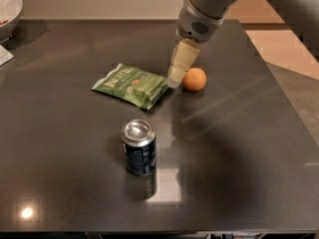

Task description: Pick green jalapeno chip bag

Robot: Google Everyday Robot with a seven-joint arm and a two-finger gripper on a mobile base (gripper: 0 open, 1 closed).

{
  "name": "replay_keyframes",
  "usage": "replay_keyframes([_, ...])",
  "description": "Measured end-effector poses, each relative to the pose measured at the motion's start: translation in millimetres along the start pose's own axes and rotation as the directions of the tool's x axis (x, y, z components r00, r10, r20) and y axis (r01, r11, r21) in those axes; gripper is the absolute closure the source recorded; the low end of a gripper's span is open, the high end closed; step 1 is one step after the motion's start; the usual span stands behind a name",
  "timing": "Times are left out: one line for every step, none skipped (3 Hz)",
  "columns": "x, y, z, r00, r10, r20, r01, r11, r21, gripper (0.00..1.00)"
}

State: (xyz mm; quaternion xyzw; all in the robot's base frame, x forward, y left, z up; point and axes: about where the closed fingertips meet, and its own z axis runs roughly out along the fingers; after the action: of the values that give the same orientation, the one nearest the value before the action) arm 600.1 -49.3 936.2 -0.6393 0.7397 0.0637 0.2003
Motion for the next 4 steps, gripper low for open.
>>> replay_keyframes([-30.8, -5.9, 39.2, 1.000, -0.004, -0.006, 0.004, 0.9990, -0.045, 0.00])
replay_keyframes([-52.5, -6.6, 77.2, 0.999, -0.003, -0.036, 0.000, 0.9963, -0.086, 0.00])
replay_keyframes([-65.2, -2.6, 103.3, 0.998, -0.004, -0.065, -0.003, 0.9936, -0.113, 0.00])
replay_keyframes([-70.1, 3.4, 129.8, 0.994, -0.002, -0.113, -0.012, 0.9920, -0.126, 0.00])
